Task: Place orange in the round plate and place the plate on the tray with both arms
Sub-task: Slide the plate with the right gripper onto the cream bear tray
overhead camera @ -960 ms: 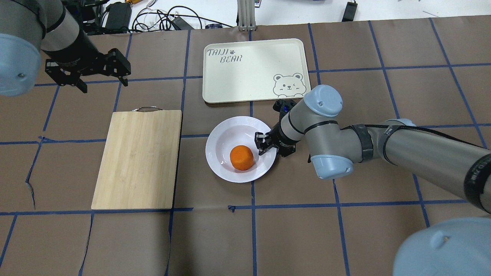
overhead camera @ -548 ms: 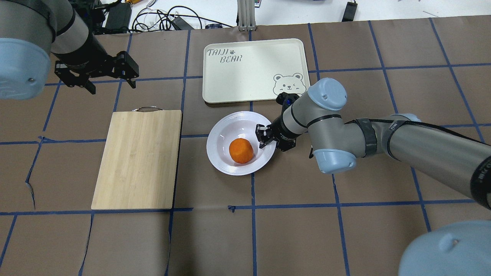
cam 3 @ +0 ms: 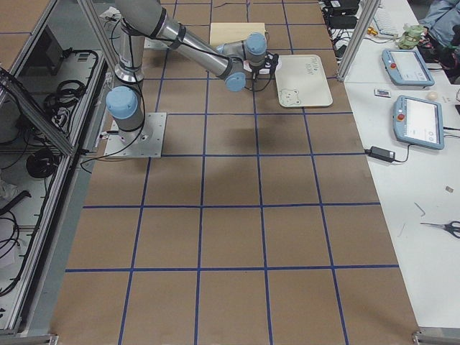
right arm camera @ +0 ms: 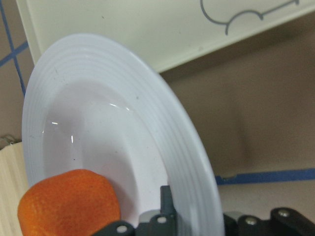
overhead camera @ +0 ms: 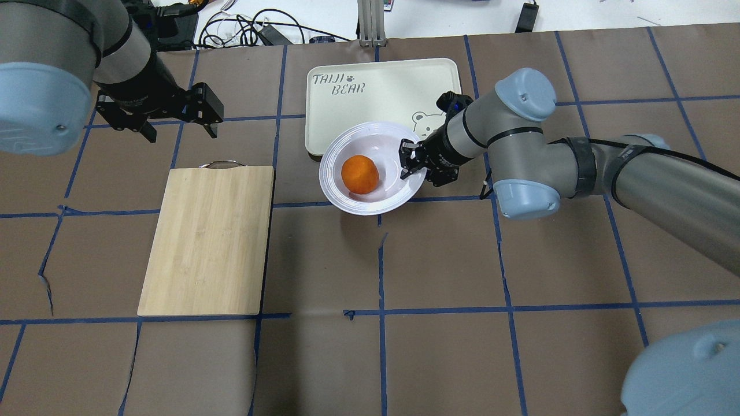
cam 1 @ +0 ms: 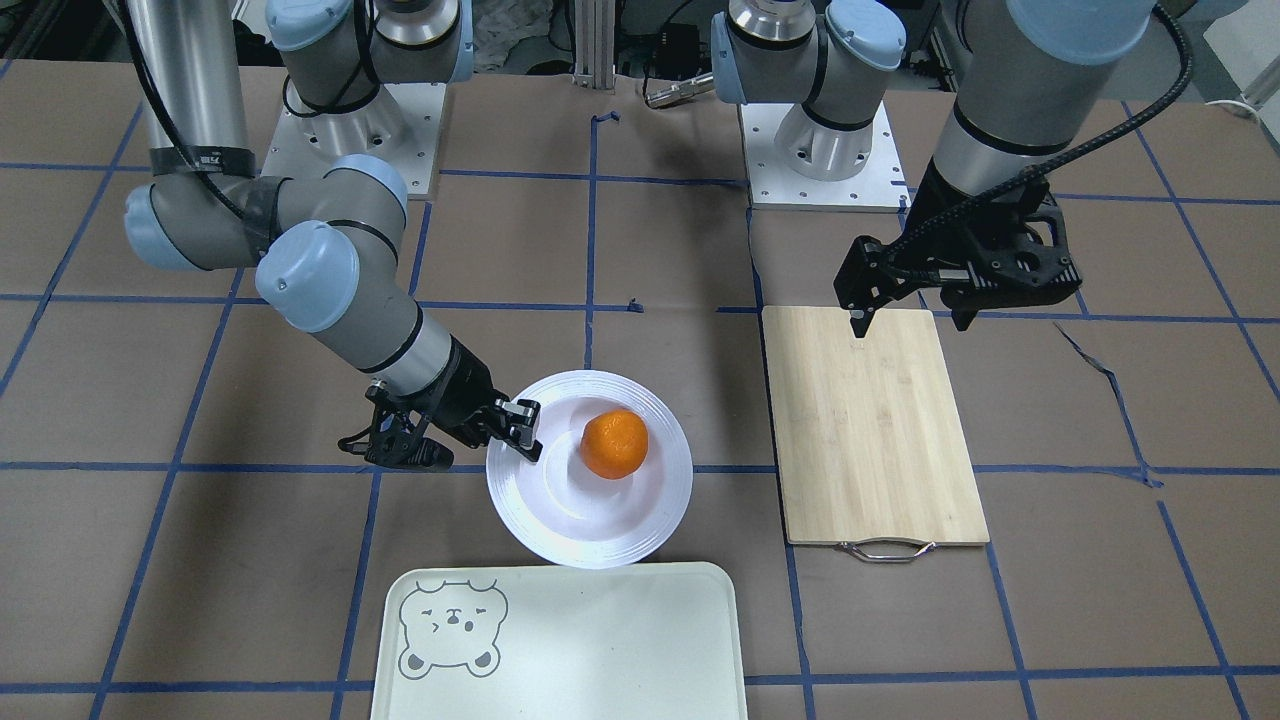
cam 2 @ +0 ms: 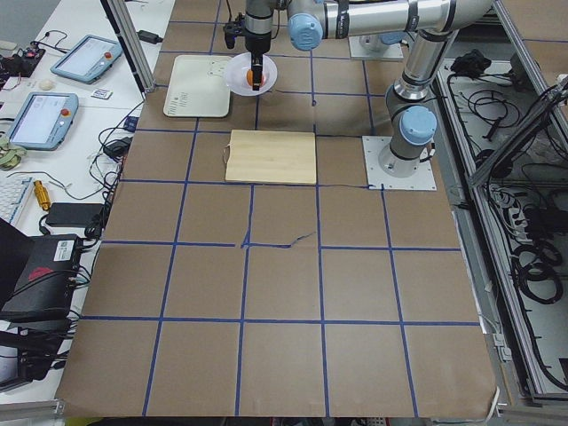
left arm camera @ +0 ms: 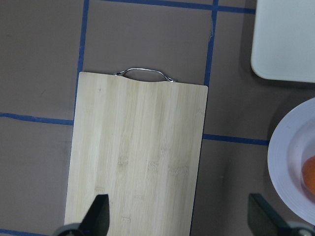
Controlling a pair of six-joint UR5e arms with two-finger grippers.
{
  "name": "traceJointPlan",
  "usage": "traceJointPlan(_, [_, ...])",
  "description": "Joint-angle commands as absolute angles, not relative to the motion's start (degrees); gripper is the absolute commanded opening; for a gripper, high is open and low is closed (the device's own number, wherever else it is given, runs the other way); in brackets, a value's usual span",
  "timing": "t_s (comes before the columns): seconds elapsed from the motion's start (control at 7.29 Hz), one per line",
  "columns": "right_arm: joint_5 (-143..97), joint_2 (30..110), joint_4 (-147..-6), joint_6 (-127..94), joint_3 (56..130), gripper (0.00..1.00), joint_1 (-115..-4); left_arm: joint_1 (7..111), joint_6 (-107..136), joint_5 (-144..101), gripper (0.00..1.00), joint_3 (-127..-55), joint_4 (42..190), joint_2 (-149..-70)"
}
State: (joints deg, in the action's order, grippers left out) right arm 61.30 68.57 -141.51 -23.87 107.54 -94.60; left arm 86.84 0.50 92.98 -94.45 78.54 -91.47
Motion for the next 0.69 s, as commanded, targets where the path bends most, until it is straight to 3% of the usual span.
traceJointPlan(0.0, [62.0, 61.5, -138.1, -25.3, 93.8, 0.00, -94.2, 86.8, 0.3, 93.2, 1.00, -94.6, 78.7, -91.1])
traceJointPlan(0.27, [62.0, 51.8, -134.9, -25.0, 80.3, 0.00, -91.5, 86.8, 0.3, 93.2, 1.00, -95.1, 78.7, -90.8])
traceJointPlan(0.55, [61.7, 48.6, -135.0, -24.7, 78.7, 0.00, -91.2, 86.8, 0.3, 93.2, 1.00, -95.0, 78.7, -90.7])
